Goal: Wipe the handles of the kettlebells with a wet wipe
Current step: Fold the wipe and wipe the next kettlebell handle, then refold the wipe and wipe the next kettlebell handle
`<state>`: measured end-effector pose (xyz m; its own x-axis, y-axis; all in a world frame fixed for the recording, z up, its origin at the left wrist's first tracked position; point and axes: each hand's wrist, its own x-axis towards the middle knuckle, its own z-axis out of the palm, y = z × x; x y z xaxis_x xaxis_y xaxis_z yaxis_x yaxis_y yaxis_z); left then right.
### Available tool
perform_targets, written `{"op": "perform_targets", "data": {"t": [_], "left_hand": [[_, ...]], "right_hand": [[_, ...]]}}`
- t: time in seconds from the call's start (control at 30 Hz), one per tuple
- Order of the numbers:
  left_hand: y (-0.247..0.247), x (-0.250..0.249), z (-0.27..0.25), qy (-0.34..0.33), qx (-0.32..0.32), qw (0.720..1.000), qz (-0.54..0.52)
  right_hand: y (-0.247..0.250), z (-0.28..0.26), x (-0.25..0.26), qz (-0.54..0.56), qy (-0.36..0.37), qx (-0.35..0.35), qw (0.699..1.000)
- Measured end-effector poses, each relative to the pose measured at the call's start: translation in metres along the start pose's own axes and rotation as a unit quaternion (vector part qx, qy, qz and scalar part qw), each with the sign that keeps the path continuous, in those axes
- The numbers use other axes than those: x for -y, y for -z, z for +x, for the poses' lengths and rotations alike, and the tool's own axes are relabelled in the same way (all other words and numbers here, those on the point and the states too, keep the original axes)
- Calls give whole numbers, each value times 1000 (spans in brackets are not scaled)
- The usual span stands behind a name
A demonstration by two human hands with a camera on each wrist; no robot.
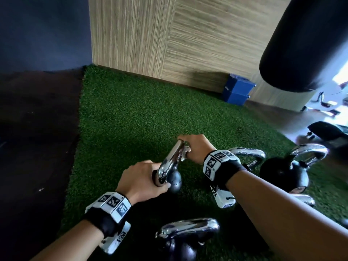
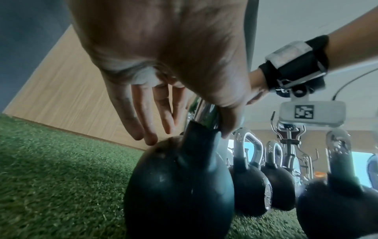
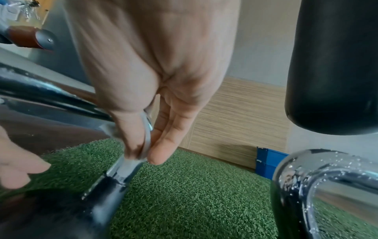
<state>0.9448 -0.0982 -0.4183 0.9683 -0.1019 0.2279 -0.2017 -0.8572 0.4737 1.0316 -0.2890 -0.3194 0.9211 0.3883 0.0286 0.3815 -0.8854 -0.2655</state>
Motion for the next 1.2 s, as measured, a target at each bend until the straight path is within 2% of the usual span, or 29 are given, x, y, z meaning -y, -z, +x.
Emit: {"op": "perform_targets", "data": {"t": [0.2,0.33,0.63,0.73,0.8,0.9,1.03,1.13,1.2], "left_hand": [[27,21,6,65,29,997,-34],[37,23,15,75,69,994,-24],[45,19,45,91,141,986,-7],[52,21,43,100,182,978,28],[60,20,43,118,214,964,106],[84,15,43,154,173,963,138],[120,-35,53,113,86,983,113],[122,-94,58,90,91,987,94],[123,-133,63,88,134,982,102]], "right_hand": [[9,-17,-3,-72,-51,29,996],[12,-25,0,-110,-61,41,991],[16,-47,-15,-50,-87,43,994],[31,-44,-25,-26,-58,55,996],[47,-39,-37,-24,-49,52,997],[83,-37,-63,-29,-41,17,999],[128,-48,-108,-38,-11,-28,999],[147,-60,-142,-17,3,-18,1000],[157,-63,-160,-36,26,11,999]]}}
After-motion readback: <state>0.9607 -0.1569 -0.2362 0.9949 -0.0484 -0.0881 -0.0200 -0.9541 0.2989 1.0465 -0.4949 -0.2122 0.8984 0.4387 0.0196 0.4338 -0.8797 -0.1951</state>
